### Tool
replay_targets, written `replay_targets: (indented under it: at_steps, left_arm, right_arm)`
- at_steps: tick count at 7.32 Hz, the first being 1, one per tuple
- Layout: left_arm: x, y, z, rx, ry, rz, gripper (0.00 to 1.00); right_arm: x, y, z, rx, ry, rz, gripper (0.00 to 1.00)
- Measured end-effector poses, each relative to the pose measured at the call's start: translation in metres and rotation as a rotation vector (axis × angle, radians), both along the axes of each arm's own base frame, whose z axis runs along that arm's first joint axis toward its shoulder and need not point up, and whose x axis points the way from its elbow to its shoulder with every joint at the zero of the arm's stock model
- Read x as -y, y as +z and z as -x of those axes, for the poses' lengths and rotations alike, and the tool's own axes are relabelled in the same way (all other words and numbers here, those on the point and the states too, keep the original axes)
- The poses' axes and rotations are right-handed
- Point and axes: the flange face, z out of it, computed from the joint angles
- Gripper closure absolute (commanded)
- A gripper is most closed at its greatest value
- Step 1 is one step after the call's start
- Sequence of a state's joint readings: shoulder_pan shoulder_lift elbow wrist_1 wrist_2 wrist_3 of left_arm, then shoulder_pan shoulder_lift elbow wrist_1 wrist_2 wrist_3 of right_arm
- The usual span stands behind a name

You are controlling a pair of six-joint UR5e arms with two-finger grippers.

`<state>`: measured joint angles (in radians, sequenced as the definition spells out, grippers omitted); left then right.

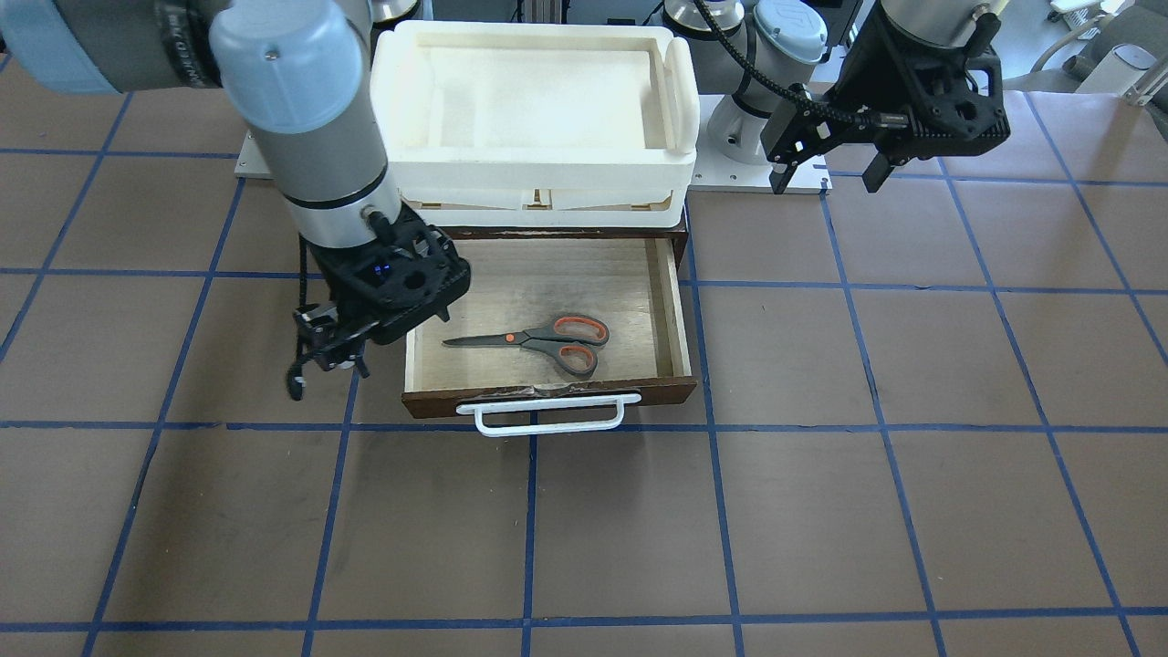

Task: Put scissors in drawer and close it
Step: 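Open the right gripper to drop the scissors into the drawer, then raise the right gripper away while moving the left gripper above the drawer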

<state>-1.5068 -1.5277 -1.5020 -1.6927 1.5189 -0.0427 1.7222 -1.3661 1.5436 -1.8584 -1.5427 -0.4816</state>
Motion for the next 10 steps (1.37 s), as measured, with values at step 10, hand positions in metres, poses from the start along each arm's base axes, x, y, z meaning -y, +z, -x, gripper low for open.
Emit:
replay_targets:
  at_steps: [10]
  left_arm:
    - [0.163, -0.151, 0.128, 0.022, 0.007, 0.055, 0.00]
  right_arm:
    - [-0.027, 0.076, 0.131, -0.087, -0.719, 0.079, 0.00]
